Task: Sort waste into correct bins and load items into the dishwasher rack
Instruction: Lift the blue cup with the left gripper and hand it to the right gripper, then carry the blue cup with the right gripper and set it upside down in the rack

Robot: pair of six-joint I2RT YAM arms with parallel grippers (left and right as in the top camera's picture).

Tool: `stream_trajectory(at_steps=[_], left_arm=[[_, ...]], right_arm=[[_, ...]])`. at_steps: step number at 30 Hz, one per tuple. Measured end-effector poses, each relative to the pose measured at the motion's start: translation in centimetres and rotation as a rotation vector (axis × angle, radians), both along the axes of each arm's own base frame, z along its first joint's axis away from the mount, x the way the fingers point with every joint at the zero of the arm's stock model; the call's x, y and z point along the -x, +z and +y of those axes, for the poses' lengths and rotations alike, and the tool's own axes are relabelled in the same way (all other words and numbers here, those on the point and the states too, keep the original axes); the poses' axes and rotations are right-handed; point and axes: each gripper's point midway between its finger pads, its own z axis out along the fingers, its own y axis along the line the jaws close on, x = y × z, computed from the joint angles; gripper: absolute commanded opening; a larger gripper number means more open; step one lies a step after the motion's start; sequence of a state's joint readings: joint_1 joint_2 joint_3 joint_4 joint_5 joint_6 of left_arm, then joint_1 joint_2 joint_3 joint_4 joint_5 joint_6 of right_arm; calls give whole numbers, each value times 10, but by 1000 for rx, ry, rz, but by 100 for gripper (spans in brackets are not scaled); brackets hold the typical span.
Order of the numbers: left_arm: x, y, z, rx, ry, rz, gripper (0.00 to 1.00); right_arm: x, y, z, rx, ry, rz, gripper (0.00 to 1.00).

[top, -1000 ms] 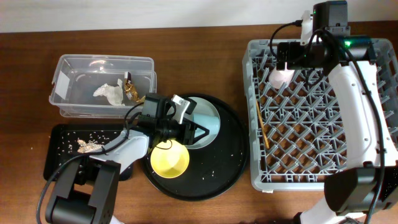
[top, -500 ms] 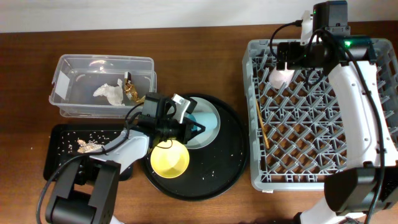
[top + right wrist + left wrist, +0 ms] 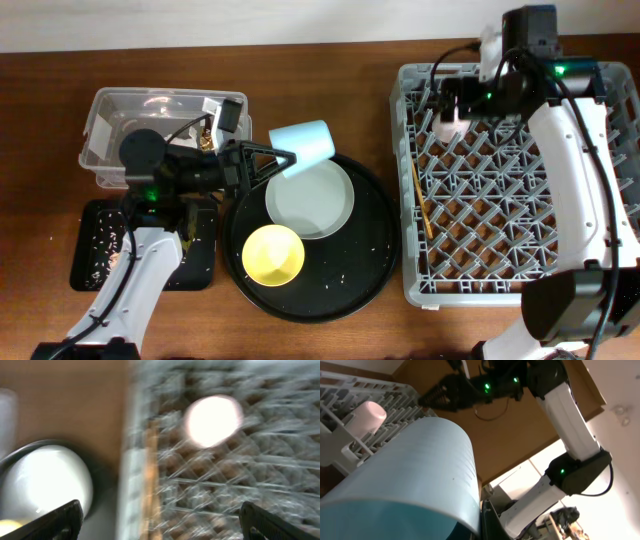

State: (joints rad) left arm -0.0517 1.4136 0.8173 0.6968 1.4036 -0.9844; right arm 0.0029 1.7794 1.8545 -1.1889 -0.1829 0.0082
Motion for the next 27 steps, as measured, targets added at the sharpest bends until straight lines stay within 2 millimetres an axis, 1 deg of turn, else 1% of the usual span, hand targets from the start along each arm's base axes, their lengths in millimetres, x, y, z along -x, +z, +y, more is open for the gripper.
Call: stream_trajectory(at_steps=[1,2,3,4,6,7,9,10,12,14,16,18,19,20,21,22,27], left_arm=[[0,0,0,3,0,30,1],[-2,-2,1,4,9,54,0],[-5,-2,4,7,26,77,1],[-8,-2,7,11,45,93,1],[-7,-1,5,14,42,107,1],[-3,2,2,15,31,111,1],[7,10,-8,21,-6,95,1],[14,19,-16,30,-34,59,1],[36,40,-31,54,-103,-18,1],[47,46,-41,63,-145,-9,1],[52,46,-45,64,-165,16,1],[52,46,-46,65,-166,21,1],[52,46,-46,65,-166,24,1],[52,46,-46,65,-167,25,2],[52,46,-46,65,-167,26,2],[52,46,-46,65,-167,28,2],[56,46,-45,57,-186,24,2]], right_arm=[[18,6,39,-175,202,21,99],[27,14,60,-275,315,12,98],[41,23,75,-379,403,19,98],[54,41,92,-511,504,-12,98],[79,70,114,-704,658,-66,98],[86,78,120,-750,703,-89,98],[97,86,132,-788,779,-116,98],[101,88,139,-795,814,-127,98],[108,90,152,-802,866,-128,98],[116,90,164,-811,905,-116,99],[125,91,177,-810,959,-113,100],[133,91,187,-816,998,-106,80],[134,93,189,-822,1005,-110,72],[135,94,189,-834,1008,-113,66],[136,96,190,-849,1004,-109,63],[138,98,190,-861,1002,-105,62],[149,98,187,-881,985,-50,63]])
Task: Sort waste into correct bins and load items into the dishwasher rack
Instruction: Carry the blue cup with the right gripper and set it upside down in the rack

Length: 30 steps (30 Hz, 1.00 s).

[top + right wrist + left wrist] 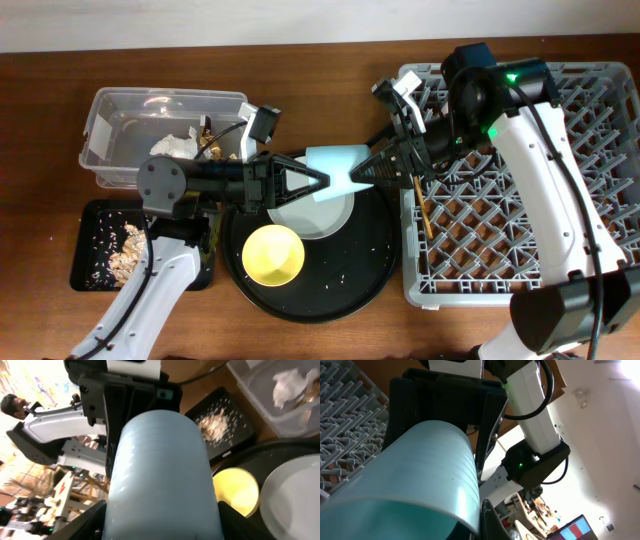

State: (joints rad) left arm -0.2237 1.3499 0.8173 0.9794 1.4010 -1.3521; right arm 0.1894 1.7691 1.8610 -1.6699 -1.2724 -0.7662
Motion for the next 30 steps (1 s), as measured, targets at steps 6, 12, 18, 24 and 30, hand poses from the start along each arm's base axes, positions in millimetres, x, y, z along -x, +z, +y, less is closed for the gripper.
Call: stream_trajectory(at_steps=[6,12,18,24,30], left_arm=[[4,1,-1,-3,-14,-8,2],[4,1,0,-4,-12,-8,58],[-17,0,27,-9,80,-12,99],[-39,-11,50,-28,171,36,99],[-58,-114,58,-226,349,409,99]], right_arm=[[6,-4,6,12,41,-47,58],[9,0,16,-15,73,-85,50],[-27,-7,-33,34,-92,-95,46],[-103,-52,-123,374,-495,-33,44],[-123,-102,-217,891,-1014,196,43]])
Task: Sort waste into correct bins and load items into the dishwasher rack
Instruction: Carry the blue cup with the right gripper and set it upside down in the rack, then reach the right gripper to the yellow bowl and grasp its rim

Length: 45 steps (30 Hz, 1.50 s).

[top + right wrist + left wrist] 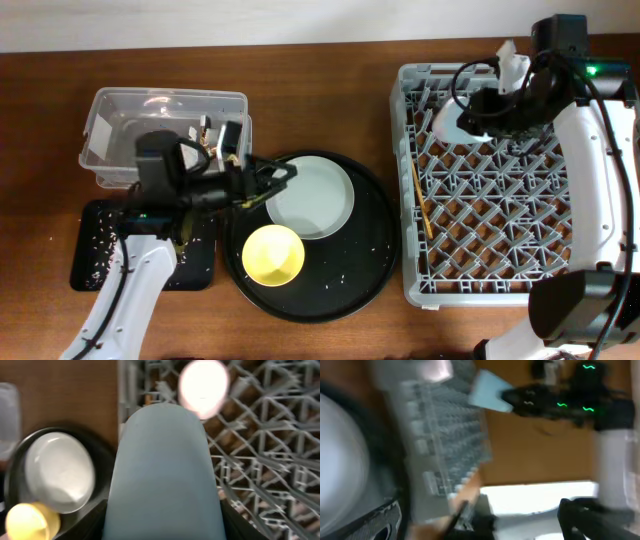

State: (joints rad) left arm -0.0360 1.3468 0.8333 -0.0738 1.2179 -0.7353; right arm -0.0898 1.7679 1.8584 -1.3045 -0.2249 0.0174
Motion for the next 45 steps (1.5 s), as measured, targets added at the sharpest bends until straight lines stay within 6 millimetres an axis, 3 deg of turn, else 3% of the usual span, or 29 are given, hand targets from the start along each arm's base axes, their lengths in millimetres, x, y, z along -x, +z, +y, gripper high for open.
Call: stream_trajectory(at_steps=[1,4,12,14,15,18,23,25,26,28,29,30,31,32,34,36,37,38,40,41,45], left_arm=[[-5,-25,7,-100,68,31,99],[-13,-57,16,-282,164,37,99],[-14,-62,14,-324,174,19,99],[-15,-62,15,-327,177,18,99],[-15,-62,15,-327,177,18,99],[-15,-63,15,-330,179,19,99],[-16,-63,16,-332,183,17,99],[-14,-48,19,-342,210,-32,99],[-12,-34,22,-349,237,-81,99],[6,1,47,-439,390,-178,99],[18,12,63,-500,471,-187,99],[28,14,77,-556,527,-175,99],[51,16,106,-683,635,-144,99],[61,23,116,-733,672,-155,99],[87,16,152,-910,771,-128,99],[99,6,187,-1083,880,-57,99],[101,7,199,-1132,929,-49,99],[103,8,211,-1163,990,-31,99],[106,9,224,-1177,1056,2,99],[109,7,237,-1180,1115,54,99],[116,-3,268,-1202,1221,199,99]], right_arm=[[1,-4,-5,32,-23,14,43],[11,-26,-15,81,-64,85,43],[15,-81,-16,86,-73,141,49],[19,-87,-16,84,-75,157,49],[18,-88,-16,84,-74,155,60],[17,-89,-16,84,-78,152,78],[10,-87,-14,68,-72,120,78],[8,-75,-6,27,-56,115,75],[8,-60,1,-5,-25,107,75],[8,-22,34,-91,126,47,79],[13,-17,54,-117,192,43,81],[21,-15,87,-137,294,48,80],[24,-14,101,-146,332,47,79],[29,-14,114,-153,369,55,77],[50,-12,164,-184,507,68,74],[82,-11,221,-195,676,82,72],[95,-11,239,-195,733,87,70],[117,-14,268,-197,829,88,70],[132,-19,302,-187,908,46,69],[150,-39,322,-142,937,70,69],[163,-78,374,-131,1010,-40,63]])
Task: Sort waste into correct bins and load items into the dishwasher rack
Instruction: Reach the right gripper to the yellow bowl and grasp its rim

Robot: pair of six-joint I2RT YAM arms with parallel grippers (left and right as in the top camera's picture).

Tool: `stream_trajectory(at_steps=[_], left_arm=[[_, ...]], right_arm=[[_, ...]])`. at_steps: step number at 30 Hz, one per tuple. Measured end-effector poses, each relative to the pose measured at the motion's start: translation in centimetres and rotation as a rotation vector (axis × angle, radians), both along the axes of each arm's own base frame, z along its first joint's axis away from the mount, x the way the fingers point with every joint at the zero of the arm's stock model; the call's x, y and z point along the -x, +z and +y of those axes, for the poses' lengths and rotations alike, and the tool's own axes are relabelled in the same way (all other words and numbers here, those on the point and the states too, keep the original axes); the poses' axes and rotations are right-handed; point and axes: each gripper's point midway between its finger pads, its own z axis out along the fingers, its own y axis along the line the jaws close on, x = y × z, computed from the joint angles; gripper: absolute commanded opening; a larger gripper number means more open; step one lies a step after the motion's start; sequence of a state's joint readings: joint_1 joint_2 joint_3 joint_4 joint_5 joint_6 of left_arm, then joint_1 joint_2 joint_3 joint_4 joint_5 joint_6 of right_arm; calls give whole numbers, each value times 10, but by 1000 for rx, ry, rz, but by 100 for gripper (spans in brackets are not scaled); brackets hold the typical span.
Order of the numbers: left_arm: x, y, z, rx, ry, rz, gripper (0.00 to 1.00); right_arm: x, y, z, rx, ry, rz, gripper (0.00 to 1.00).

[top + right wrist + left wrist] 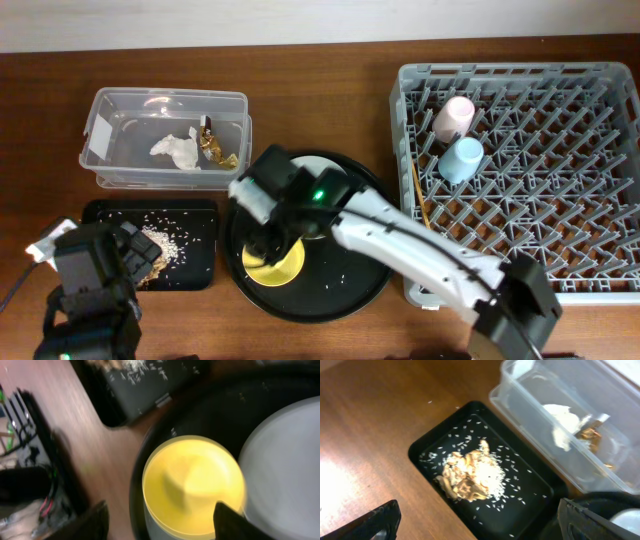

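Observation:
A light blue cup (pixel 462 160) lies in the grey dishwasher rack (pixel 600 285) just in front of a pink cup (pixel 452 118). On the round black tray (pixel 365 285) stands a yellow cup (pixel 280 268) (pixel 192 485). My right gripper (pixel 262 245) (pixel 165 525) hangs over it, open, a finger on either side of the cup. A white bowl (pixel 285 460) sits beside the cup, mostly hidden under my arm in the overhead view. My left gripper (pixel 485 530) is open and empty at the front left, over the black scrap tray (pixel 530 495).
The clear bin (pixel 165 140) at the back left holds a tissue and wrappers. Rice and food scraps (pixel 150 245) lie in the scrap tray (pixel 195 275). A wooden chopstick (pixel 418 195) lies along the rack's left side. My right arm spans the middle of the table.
The blue cup has left my right gripper and now lies in the rack. My right gripper is now open over the yellow cup. My left arm has drawn back to the front left.
First my left gripper held the blue cup above the white bowl while my right was at the rack. Then both grippers were on the cup mid-table. After that my right held it alone over the rack; now it rests there.

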State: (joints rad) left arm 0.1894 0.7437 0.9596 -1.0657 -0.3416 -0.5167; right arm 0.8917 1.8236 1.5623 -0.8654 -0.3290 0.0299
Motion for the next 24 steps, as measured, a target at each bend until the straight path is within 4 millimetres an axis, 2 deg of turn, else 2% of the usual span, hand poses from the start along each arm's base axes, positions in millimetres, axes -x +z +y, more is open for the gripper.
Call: stream_trajectory(at_steps=[2,3,4,7,12,14,16,18,21,24], left_arm=[[0,-9,6,10,28,45,99],[-1,-11,6,13,28,59,99],[-1,-12,6,14,28,66,99],[-1,-13,6,15,27,67,99],[-1,-13,6,17,25,67,99],[-1,-13,6,17,25,67,99],[-1,-13,6,18,25,66,99],[-1,-13,6,18,25,66,99],[-1,-13,6,18,25,66,99],[-1,-13,6,17,25,67,99]], right_arm=[[25,-32,26,-28,78,-33,55],[28,-42,34,-51,90,-63,46],[34,-62,32,-31,93,-83,40],[34,-85,24,-12,74,-103,38],[34,-87,25,-11,72,-112,37],[42,-88,35,-29,98,-123,37],[52,-102,38,-4,123,-109,37],[50,-109,37,14,117,-114,36],[48,-109,36,23,110,-125,25],[49,-112,31,47,107,-119,23]])
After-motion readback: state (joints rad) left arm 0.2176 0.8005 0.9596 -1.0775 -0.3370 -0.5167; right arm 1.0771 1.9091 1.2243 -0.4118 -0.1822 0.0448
